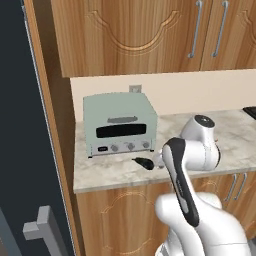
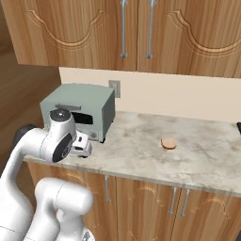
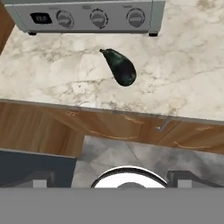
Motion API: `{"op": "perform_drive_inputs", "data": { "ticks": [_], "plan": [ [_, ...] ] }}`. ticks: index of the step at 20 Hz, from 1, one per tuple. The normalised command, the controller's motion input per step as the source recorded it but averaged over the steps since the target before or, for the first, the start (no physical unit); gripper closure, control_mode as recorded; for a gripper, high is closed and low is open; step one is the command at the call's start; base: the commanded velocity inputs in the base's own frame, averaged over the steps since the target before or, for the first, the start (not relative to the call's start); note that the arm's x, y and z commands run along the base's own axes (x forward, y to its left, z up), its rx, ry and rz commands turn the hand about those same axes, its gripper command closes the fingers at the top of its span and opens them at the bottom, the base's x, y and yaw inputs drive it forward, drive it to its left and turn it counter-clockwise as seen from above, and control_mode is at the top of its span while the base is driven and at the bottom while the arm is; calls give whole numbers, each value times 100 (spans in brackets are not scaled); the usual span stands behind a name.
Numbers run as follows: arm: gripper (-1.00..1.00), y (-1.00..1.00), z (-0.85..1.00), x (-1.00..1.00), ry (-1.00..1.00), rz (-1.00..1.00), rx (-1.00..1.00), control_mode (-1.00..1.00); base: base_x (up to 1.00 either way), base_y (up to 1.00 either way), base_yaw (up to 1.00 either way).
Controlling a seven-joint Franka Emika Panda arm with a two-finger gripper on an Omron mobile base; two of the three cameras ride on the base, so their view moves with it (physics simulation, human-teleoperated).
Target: Place the eggplant and lemon wedge inside the fridge drawer. Close the drawer after placing the vegetables.
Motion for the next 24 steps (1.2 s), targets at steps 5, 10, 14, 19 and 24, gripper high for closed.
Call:
{"op": "perform_drive_inputs", "data": {
  "ticks": [5, 10, 14, 19, 24],
  "plan": [
    [-100, 3, -28, 66, 1, 5, -5, -100, 0, 0, 0],
    [-100, 1, -31, 62, 6, 0, -9, -100, 0, 0, 0],
    [-100, 13, -31, 61, 5, 0, -7, -100, 0, 0, 0],
    [-100, 21, -22, 61, 4, 1, -2, -100, 0, 0, 0],
    [-100, 5, -34, 55, 3, 3, -4, -100, 0, 0, 0]
  ]
}}
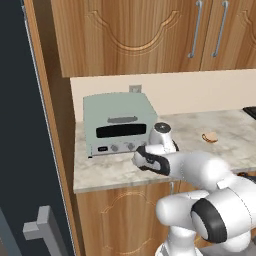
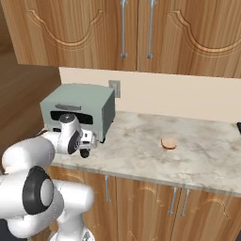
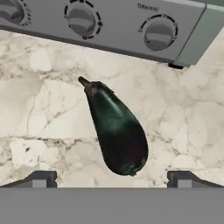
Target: Place the eggplant and lemon wedge inside the fridge drawer. Close the drawer after placing the vegetables.
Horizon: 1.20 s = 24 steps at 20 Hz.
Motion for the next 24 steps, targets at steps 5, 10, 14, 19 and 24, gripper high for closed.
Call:
{"op": "perform_drive_inputs", "data": {
  "ticks": [5, 10, 14, 19, 24],
  "plan": [
    [-100, 0, -33, 50, 0, 6, -1, -100, 0, 0, 0],
    [-100, 0, -47, 21, 0, 7, -5, -100, 0, 0, 0],
    [-100, 0, -44, 4, 0, 5, -9, -100, 0, 0, 0],
    [100, 0, -44, 0, 1, 1, -13, -100, 0, 0, 0],
    [100, 0, 3, -4, -2, 1, 0, -100, 0, 0, 0]
  ]
}}
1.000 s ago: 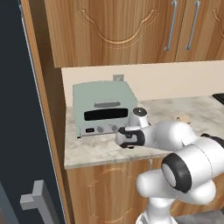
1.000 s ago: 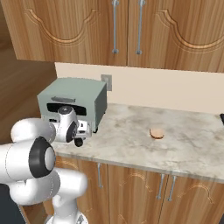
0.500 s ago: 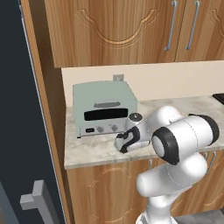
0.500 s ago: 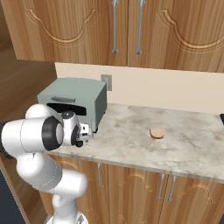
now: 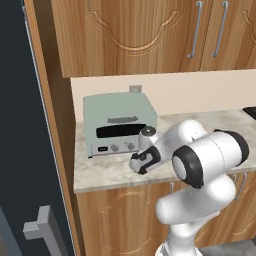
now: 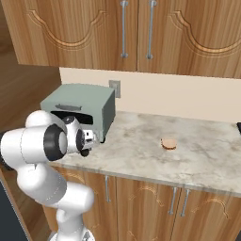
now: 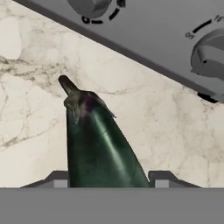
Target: Place the eggplant and lemon wedge inside the fridge drawer. Close the drawer after placing the vegetables.
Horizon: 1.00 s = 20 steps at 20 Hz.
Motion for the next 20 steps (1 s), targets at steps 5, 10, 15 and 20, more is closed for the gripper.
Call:
{"op": "perform_drive_inputs", "data": {
  "ticks": [5, 10, 15, 20],
  "plan": [
    [100, -22, 83, -18, -24, 2, 2, -100, 0, 0, 0],
    [100, -60, 100, -42, -15, 0, 7, -100, 0, 0, 0],
    [100, -34, 76, -75, -12, -8, 17, -100, 0, 0, 0],
    [100, -6, 39, -93, -12, -9, 15, -100, 0, 0, 0]
  ]
}}
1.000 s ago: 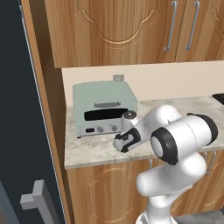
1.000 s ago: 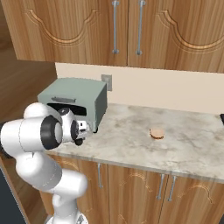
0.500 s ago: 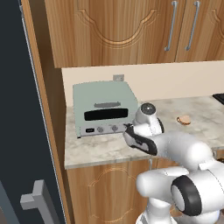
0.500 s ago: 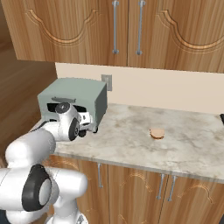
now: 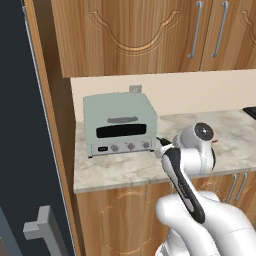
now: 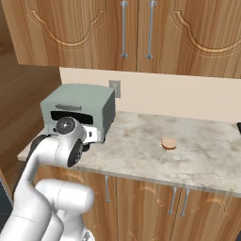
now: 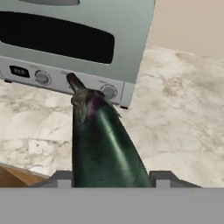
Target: Place the eggplant and lemon wedge inside the fridge drawer. Close the drawer after placing the vegetables.
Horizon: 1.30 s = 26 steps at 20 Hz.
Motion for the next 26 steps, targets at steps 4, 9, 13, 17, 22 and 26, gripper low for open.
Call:
{"op": "perform_drive_inputs", "data": {
  "ticks": [4, 9, 13, 17, 22, 26],
  "plan": [
    [100, 0, 45, -80, -5, -10, 4, -100, 0, 0, 0],
    [100, 0, 23, -40, 0, -5, -1, -100, 0, 0, 0],
    [100, 5, 0, -3, 0, 0, -4, -100, 0, 0, 0],
    [100, 0, -27, -16, 0, 0, -1, -100, 0, 0, 0],
    [100, 0, -23, -28, -1, 0, -1, 100, -34, 0, 0],
    [100, 0, 0, 0, 0, 0, 0, 100, -90, -16, 7]
  ]
}}
